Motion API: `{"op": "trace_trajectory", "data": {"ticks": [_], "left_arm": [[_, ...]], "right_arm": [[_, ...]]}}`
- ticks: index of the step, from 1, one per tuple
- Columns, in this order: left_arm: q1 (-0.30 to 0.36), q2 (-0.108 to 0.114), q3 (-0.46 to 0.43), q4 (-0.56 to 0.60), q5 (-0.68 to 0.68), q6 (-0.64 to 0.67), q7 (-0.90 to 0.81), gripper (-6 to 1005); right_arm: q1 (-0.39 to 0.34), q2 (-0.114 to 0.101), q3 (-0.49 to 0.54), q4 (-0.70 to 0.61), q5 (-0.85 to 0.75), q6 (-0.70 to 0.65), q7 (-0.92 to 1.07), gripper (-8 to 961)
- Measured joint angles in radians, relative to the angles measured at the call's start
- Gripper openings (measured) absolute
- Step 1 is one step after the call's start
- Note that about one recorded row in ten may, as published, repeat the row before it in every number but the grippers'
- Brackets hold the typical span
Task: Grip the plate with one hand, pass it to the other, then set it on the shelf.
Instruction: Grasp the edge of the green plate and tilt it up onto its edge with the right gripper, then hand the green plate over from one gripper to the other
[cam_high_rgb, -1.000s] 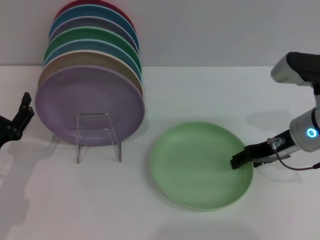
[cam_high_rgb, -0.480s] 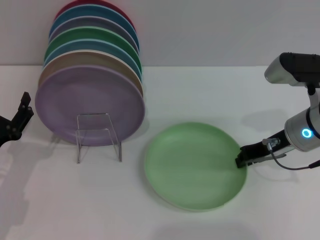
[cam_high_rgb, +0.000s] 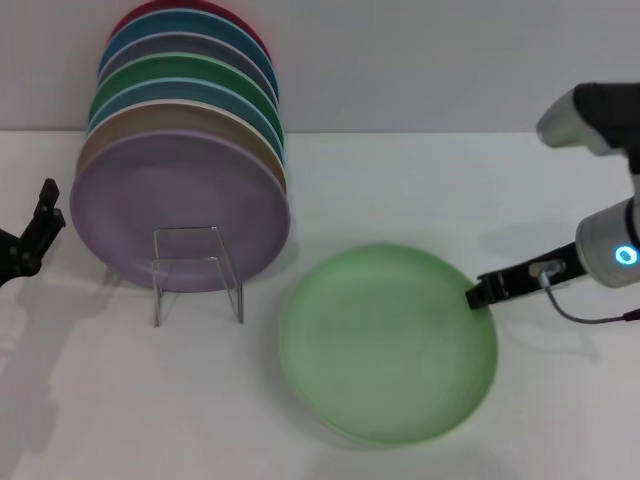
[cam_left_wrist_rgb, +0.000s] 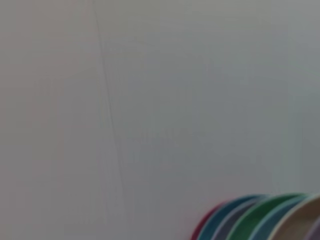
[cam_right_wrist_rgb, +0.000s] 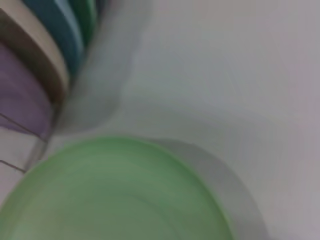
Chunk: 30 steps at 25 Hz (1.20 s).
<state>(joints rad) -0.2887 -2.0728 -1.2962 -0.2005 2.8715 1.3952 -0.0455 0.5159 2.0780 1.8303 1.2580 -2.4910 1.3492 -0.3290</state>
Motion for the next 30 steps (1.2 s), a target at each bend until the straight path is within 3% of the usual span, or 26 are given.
{"op": "trace_trajectory", "data": {"ticks": [5,6,7,9,10,11,12,13,14,15,17,18,19,21,22,23,24,25,27,28,30], "left_arm": [[0.035,0.005,0.015,-0.093,0.005,0.023,0.004,832],[0.050,0.008,0.024,-0.134,0.008,0.023,0.003,832],[0.098,0.029,0.060,-0.266,0.014,-0.007,-0.011,832],[0.117,0.042,0.075,-0.319,0.014,-0.030,-0.019,832],[0.175,0.108,0.138,-0.552,0.019,-0.174,-0.039,832],[0.175,0.108,0.138,-0.552,0.019,-0.174,-0.039,832],[0.218,0.160,0.171,-0.780,0.018,-0.373,-0.034,832],[0.218,0.160,0.171,-0.780,0.018,-0.373,-0.034,831],[0.255,0.196,0.183,-0.997,0.019,-0.608,-0.001,831],[0.255,0.196,0.183,-0.997,0.019,-0.608,-0.001,831],[0.282,0.227,0.186,-1.193,0.019,-0.832,0.028,831],[0.284,0.255,0.187,-1.331,0.019,-0.988,0.028,831],[0.281,0.269,0.188,-1.380,0.019,-1.054,0.024,831],[0.252,0.312,0.191,-1.533,0.017,-1.266,0.011,831],[0.218,0.330,0.192,-1.642,0.016,-1.432,0.011,831],[0.218,0.330,0.192,-1.642,0.016,-1.432,0.011,831],[0.188,0.324,0.189,-1.713,0.008,-1.574,0.034,831],[0.188,0.324,0.189,-1.713,0.008,-1.574,0.034,831],[0.140,0.292,0.180,-1.790,-0.057,-1.778,0.136,830],[0.140,0.292,0.180,-1.790,-0.057,-1.778,0.136,830],[0.117,0.259,0.152,-1.801,-0.163,-1.863,0.251,830]], "right_arm": [[-0.150,0.001,-0.004,0.221,0.100,-0.015,-0.123,6],[-0.150,0.001,-0.004,0.221,0.100,-0.015,-0.123,6],[-0.219,0.002,-0.015,0.293,0.122,-0.044,-0.179,6],[-0.295,0.004,-0.031,0.359,0.150,-0.100,-0.244,6],[-0.330,0.005,-0.036,0.383,0.175,-0.136,-0.284,6],[-0.330,0.005,-0.036,0.383,0.175,-0.136,-0.284,6],[-0.408,0.007,-0.043,0.411,0.252,-0.229,-0.384,7],[-0.408,0.007,-0.043,0.411,0.252,-0.229,-0.384,7],[-0.440,0.009,-0.046,0.410,0.294,-0.277,-0.434,7],[-0.477,0.010,-0.048,0.400,0.348,-0.337,-0.499,7],[-0.534,0.012,-0.049,0.339,0.497,-0.452,-0.676,7],[-0.534,0.012,-0.049,0.339,0.497,-0.452,-0.676,7],[-0.550,0.013,-0.043,0.273,0.624,-0.503,-0.828,7],[-0.553,0.013,-0.039,0.234,0.686,-0.519,-0.901,6],[-0.546,0.011,-0.031,0.157,0.808,-0.535,-1.038,6],[-0.546,0.011,-0.031,0.157,0.808,-0.535,-1.038,6],[-0.531,0.008,-0.021,0.075,0.931,-0.537,-1.189,6],[-0.531,0.008,-0.021,0.075,0.931,-0.537,-1.189,6],[-0.509,0.006,-0.014,-0.023,1.089,-0.515,-1.405,6],[-0.509,0.006,-0.014,-0.023,1.089,-0.515,-1.405,6],[-0.495,0.005,-0.014,-0.089,1.208,-0.475,-1.555,6]]}}
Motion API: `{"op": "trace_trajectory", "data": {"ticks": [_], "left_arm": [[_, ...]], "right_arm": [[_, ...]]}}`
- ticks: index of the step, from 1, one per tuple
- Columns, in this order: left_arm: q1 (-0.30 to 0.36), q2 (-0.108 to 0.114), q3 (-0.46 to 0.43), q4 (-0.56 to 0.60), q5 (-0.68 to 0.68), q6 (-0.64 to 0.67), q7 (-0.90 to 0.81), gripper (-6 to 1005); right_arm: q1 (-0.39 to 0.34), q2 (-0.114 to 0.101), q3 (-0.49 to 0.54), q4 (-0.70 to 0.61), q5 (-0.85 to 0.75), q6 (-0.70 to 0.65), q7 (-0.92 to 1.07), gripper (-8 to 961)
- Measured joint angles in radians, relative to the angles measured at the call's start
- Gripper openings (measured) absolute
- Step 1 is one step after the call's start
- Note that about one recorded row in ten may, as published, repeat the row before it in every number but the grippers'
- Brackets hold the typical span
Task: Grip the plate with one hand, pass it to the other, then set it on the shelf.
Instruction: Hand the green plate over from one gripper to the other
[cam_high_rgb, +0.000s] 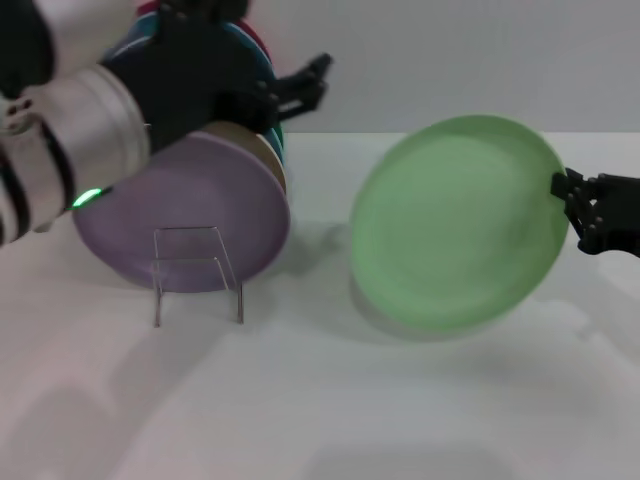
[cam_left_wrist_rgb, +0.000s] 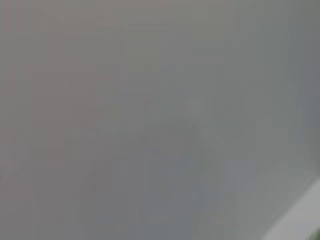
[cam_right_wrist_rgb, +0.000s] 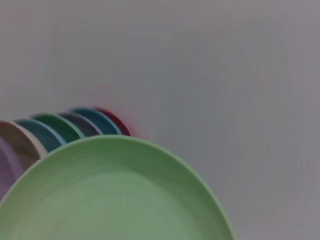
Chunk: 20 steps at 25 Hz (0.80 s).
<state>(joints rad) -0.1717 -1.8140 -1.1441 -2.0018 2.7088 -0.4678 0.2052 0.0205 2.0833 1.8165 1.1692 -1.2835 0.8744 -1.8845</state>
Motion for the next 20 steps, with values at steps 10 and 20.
{"op": "trace_trajectory", "data": {"ticks": [10,20], "left_arm": [[-0.064,-0.245,-0.364,0.096,-0.501,-0.455,0.583,829],[-0.092,-0.246,-0.406,0.167,-0.557,-0.528,0.622,829]], "right_arm": [[0.082,-0.004,0.046,-0.205,0.195,0.222,-0.291,7],[0.113,-0.004,0.064,-0.239,0.191,0.245,-0.317,6]]}}
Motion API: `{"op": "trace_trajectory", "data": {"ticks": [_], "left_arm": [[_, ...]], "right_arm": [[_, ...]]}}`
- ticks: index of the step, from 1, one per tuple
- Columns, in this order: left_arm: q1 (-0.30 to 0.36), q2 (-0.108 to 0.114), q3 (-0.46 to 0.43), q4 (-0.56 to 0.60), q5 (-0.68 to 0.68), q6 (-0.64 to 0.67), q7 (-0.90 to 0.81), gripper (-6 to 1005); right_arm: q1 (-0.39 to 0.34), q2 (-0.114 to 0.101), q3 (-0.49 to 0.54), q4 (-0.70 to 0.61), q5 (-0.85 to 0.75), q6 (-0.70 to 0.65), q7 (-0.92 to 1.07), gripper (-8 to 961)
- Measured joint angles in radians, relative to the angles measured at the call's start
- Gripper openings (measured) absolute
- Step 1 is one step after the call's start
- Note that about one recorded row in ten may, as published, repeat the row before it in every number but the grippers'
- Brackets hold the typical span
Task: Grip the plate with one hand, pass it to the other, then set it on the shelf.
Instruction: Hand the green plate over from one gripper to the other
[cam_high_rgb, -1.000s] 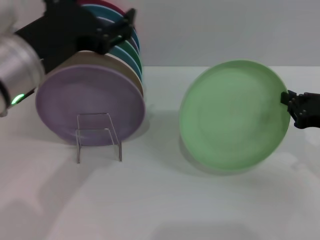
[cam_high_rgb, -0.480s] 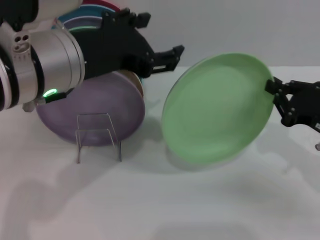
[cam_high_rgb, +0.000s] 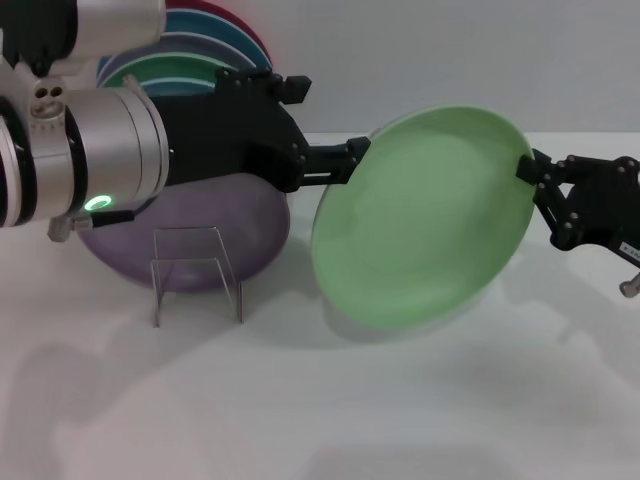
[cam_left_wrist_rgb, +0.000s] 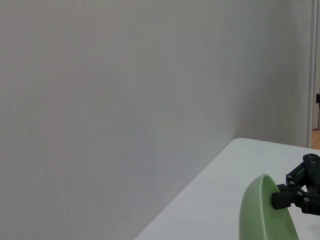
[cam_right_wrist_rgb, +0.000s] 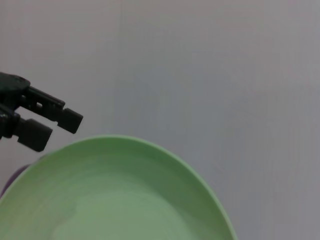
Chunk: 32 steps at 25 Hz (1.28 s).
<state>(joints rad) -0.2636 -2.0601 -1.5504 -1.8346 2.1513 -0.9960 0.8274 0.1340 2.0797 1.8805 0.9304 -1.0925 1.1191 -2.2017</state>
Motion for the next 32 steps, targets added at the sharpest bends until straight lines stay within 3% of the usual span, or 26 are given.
{"op": "trace_trajectory", "data": {"ticks": [8,19,29,32], "left_arm": [[0.007,0.000,0.029,0.006,-0.018,-0.005,0.016,830],[-0.035,-0.005,0.051,0.106,-0.014,0.027,0.043,830],[-0.043,0.000,0.043,0.123,-0.014,0.051,0.055,672],[-0.038,-0.003,0.051,0.116,-0.014,0.055,0.094,572]], "right_arm": [[0.036,0.001,-0.002,-0.043,0.005,-0.007,-0.007,7],[0.050,0.005,-0.012,-0.051,0.013,0.030,-0.006,7],[0.044,0.003,-0.006,-0.058,0.028,0.051,-0.002,6],[0.048,0.002,-0.006,-0.064,0.028,0.051,-0.002,6]]}}
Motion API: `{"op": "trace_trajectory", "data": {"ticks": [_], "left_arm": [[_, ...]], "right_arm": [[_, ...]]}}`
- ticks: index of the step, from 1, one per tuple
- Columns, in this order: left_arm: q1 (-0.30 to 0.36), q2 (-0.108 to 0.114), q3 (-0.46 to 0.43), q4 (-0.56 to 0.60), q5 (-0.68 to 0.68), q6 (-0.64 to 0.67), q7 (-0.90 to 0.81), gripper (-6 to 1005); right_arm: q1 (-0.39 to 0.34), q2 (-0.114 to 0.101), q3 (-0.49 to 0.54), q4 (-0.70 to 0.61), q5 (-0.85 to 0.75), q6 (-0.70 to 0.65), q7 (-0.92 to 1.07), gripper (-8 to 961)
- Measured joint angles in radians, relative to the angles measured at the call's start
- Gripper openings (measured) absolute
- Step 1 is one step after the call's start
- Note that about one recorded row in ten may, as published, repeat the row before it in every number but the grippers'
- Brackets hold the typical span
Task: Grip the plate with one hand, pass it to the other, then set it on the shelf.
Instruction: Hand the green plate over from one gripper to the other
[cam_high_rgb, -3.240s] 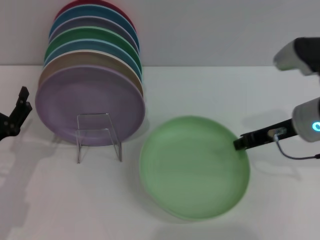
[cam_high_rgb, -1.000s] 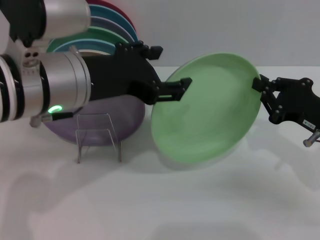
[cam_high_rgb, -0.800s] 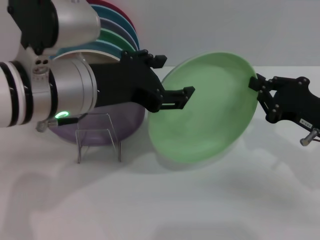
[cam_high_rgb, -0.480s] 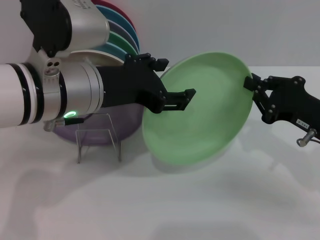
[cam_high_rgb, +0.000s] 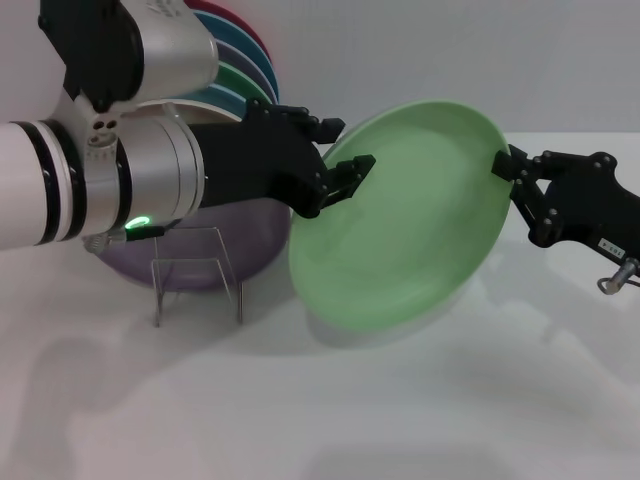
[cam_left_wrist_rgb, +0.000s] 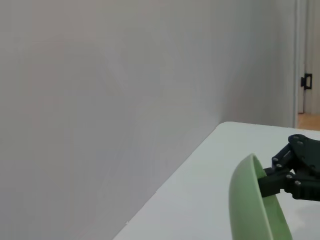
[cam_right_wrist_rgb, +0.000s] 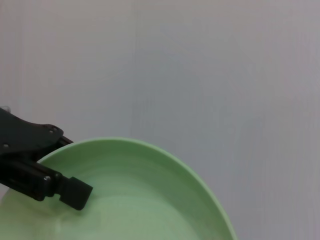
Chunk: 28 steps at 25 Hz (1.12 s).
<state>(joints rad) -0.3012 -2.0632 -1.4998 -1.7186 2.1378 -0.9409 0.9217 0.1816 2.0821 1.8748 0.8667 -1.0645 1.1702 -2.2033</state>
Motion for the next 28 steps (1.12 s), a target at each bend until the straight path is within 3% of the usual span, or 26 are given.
{"op": "trace_trajectory", "data": {"ticks": [8,15,20,25,28], "left_arm": [[0.020,-0.001,0.022,-0.031,0.000,0.024,0.045,306],[0.027,-0.001,0.027,-0.033,-0.011,0.069,0.077,100],[0.034,-0.002,0.030,-0.048,-0.024,0.084,0.103,98],[0.052,-0.001,0.037,-0.058,-0.073,0.105,0.164,90],[0.118,0.000,0.079,-0.086,-0.165,0.205,0.329,86]], "right_arm": [[0.001,0.000,0.003,-0.011,0.005,0.002,0.003,7],[-0.015,0.002,0.001,-0.049,0.061,0.103,0.001,50],[-0.043,0.004,0.006,-0.096,0.143,0.150,0.001,85],[-0.078,0.007,0.025,-0.170,0.254,0.210,-0.001,299],[-0.101,0.009,0.100,-0.285,0.364,0.297,-0.020,386]]}}
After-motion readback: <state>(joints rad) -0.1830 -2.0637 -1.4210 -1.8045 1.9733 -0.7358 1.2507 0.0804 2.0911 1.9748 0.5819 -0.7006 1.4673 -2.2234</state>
